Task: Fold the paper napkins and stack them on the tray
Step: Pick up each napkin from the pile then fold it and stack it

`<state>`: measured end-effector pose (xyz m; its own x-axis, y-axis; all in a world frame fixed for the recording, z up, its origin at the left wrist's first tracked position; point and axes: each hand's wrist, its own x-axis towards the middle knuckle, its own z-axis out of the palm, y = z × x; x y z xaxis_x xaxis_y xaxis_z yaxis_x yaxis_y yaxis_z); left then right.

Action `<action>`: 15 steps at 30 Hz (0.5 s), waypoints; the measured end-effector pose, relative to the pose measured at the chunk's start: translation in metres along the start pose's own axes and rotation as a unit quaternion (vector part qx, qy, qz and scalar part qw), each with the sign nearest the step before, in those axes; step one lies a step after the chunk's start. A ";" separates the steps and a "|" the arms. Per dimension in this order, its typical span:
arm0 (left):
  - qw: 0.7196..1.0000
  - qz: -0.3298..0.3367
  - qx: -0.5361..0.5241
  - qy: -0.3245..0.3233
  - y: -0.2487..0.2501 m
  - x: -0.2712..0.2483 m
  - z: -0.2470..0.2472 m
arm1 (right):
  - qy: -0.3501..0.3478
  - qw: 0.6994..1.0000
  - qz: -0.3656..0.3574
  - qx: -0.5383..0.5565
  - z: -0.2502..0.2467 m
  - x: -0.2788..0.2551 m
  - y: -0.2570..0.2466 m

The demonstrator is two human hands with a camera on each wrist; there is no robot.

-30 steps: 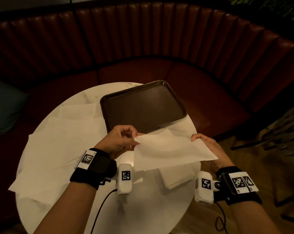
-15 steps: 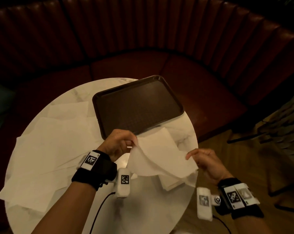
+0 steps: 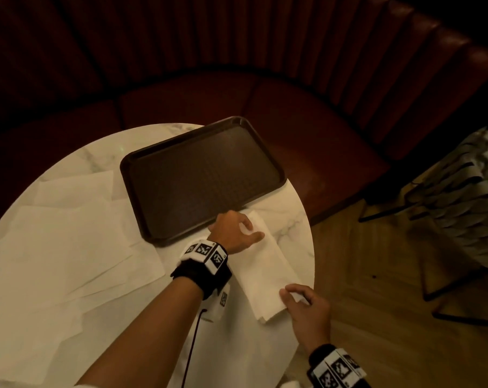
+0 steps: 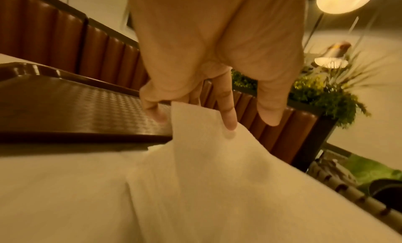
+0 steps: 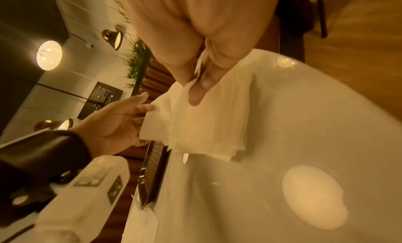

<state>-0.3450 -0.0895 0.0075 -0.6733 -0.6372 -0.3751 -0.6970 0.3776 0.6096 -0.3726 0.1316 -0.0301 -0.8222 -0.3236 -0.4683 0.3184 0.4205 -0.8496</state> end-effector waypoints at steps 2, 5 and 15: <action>0.999 -0.016 0.051 -0.004 -0.005 0.002 0.008 | 0.018 1.000 -0.016 -0.003 0.003 0.002 0.001; 0.995 -0.033 0.095 -0.022 -0.017 0.003 0.016 | 0.000 0.998 -0.029 -0.051 0.005 0.009 0.003; 0.987 -0.058 0.144 -0.025 -0.042 -0.006 0.021 | -0.074 0.946 -0.046 -0.312 0.004 0.021 0.007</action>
<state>-0.3170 -0.0876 -0.0306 -0.5905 -0.6561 -0.4700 -0.8071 0.4840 0.3382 -0.3855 0.1243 -0.0466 -0.7435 -0.4785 -0.4671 -0.1300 0.7886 -0.6010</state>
